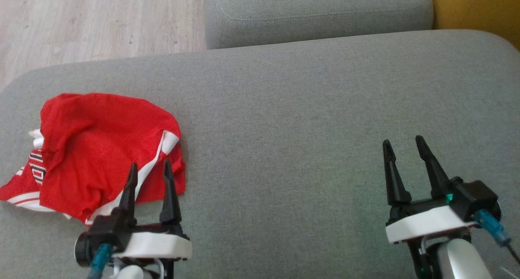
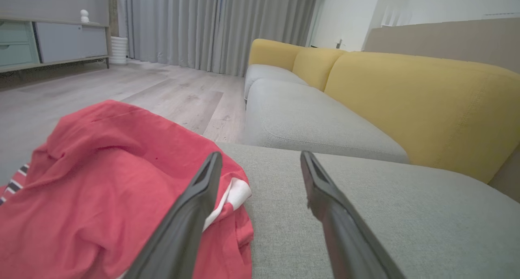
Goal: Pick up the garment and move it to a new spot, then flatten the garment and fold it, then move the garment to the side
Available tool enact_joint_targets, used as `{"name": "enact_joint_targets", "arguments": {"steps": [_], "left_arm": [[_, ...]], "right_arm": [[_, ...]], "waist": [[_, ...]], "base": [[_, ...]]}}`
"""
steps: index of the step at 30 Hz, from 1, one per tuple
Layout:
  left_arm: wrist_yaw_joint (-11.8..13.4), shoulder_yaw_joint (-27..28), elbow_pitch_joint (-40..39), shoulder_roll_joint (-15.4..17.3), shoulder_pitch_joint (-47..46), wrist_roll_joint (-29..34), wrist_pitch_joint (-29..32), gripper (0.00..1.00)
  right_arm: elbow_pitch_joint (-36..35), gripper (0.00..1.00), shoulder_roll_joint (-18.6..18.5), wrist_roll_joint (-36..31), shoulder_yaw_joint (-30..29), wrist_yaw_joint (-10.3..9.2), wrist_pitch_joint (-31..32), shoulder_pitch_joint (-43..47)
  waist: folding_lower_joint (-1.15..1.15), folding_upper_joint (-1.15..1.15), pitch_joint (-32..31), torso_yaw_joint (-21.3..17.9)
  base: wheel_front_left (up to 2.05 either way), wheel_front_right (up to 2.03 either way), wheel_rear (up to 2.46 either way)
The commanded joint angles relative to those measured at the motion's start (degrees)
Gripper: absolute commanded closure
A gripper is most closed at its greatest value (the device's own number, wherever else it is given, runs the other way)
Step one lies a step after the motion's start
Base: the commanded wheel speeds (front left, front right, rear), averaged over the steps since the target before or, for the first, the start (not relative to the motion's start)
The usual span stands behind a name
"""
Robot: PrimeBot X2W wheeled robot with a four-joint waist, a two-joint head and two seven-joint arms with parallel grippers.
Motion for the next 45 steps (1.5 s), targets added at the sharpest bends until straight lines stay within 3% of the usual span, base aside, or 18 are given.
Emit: {"name": "enact_joint_targets", "arguments": {"steps": [1,7,11,15,22,32,45], "left_arm": [[0.65,0.56,-2.18,0.85,-2.68,2.19,-1.01,0.00],[2.74,-1.47,-3.27,1.59,-3.04,6.22,-2.02,0.00],[1.50,0.68,-5.78,0.13,-2.56,4.25,-2.86,0.00],[-0.77,4.00,-6.50,-0.97,-1.81,3.32,-3.53,0.00],[-4.44,4.38,0.27,-1.36,-0.74,7.17,-4.71,0.00],[-3.24,3.64,2.35,-1.38,-1.67,8.15,-5.26,0.00],[-1.97,4.82,3.13,-1.39,-0.23,7.97,-5.26,0.00]], "right_arm": [[-2.62,0.00,-0.42,-2.12,1.68,-0.03,-1.08,-3.01],[-4.18,0.00,-0.44,-4.29,1.97,-0.04,-2.09,-2.78],[-4.54,0.00,-0.45,-5.20,2.67,-0.04,-2.94,-2.57],[-4.58,0.00,-0.47,-0.63,2.01,-0.04,-3.61,-2.18],[0.72,0.00,-0.49,2.27,2.56,-0.04,-4.80,-1.17],[0.94,0.00,-0.50,1.70,3.34,-0.04,-5.35,-1.80],[1.16,0.00,-0.50,2.05,6.44,-0.04,-5.35,-0.39]], "waist": [[0.00,0.00,0.03,0.02],[0.00,0.00,0.30,0.20],[0.00,0.00,0.68,0.36],[0.00,0.00,0.91,0.42],[0.00,0.00,0.81,0.44],[0.00,0.00,0.17,1.36],[0.00,0.00,-2.20,7.88]], "base": [[0.00,0.00,0.00],[0.00,0.00,0.00],[0.00,0.00,0.00],[0.00,0.00,0.00],[0.00,0.00,0.00],[0.00,0.00,0.00],[0.00,0.00,0.00]]}}
